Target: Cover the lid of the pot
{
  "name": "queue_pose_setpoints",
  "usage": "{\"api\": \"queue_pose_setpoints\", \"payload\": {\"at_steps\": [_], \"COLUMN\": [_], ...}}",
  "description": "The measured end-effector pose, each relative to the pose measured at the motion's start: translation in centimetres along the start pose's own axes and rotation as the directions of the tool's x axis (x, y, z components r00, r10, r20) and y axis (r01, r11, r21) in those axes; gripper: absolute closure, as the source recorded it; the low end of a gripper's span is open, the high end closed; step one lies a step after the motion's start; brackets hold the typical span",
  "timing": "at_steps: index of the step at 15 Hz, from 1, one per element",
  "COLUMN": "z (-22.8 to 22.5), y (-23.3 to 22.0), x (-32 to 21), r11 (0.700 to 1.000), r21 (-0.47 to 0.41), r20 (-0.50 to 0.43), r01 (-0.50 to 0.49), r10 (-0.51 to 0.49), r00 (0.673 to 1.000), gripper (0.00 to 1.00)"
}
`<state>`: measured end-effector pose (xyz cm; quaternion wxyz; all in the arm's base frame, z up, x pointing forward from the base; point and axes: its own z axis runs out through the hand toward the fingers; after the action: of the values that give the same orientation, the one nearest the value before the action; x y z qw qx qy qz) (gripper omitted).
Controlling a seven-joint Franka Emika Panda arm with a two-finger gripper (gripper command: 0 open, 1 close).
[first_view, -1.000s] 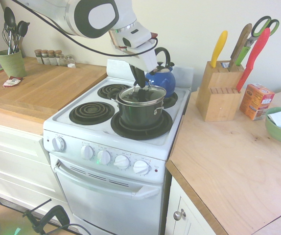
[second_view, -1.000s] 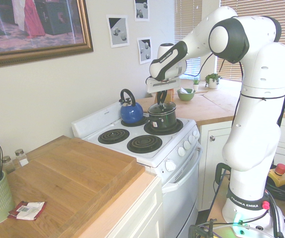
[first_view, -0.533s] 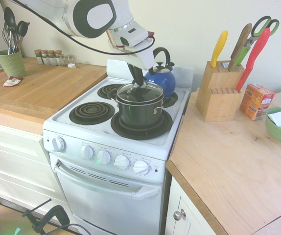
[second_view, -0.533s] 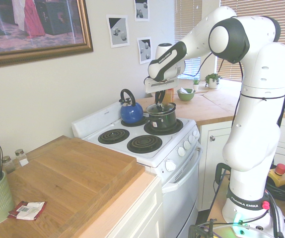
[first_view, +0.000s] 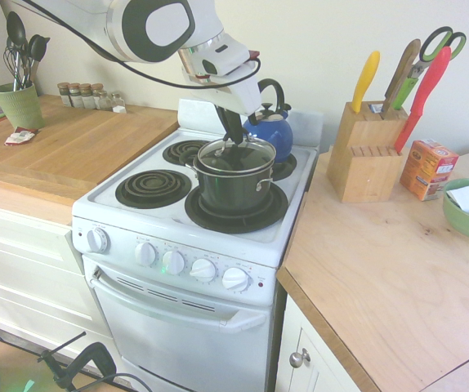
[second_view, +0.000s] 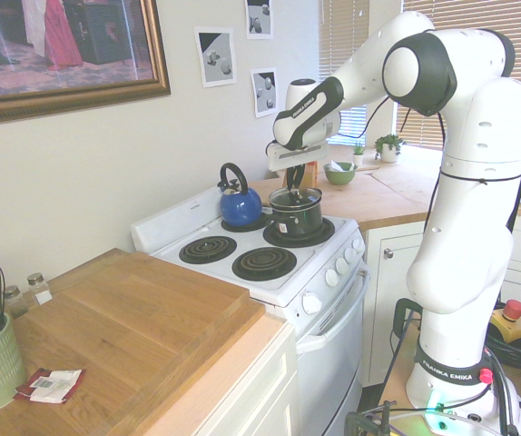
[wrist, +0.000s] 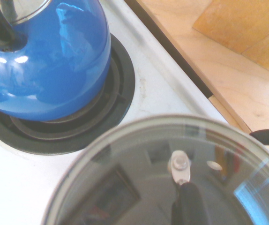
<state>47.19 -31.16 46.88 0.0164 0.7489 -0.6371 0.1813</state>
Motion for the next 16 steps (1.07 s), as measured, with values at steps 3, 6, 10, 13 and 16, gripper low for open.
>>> {"api": "queue_pose_setpoints", "payload": {"at_steps": [3, 6, 10, 13, 16], "z": [0.30, 0.42, 0.72, 0.62, 0.65], "y": [0.11, 0.19, 0.37, 0.29, 0.28], "x": [-0.51, -0.62, -0.80, -0.96, -1.01], "r11": [1.000, 1.000, 1.000, 1.000, 1.000], "r21": [-0.010, -0.012, -0.019, -0.018, -0.018], "r20": [-0.002, -0.004, 0.006, 0.012, 0.012], "r01": [0.007, 0.007, 0.004, 0.002, 0.003], "r10": [-0.007, -0.008, -0.004, -0.002, -0.003], "r00": [1.000, 1.000, 1.000, 1.000, 1.000], "gripper": [1.00, 1.00, 1.00, 1.00, 0.00]}}
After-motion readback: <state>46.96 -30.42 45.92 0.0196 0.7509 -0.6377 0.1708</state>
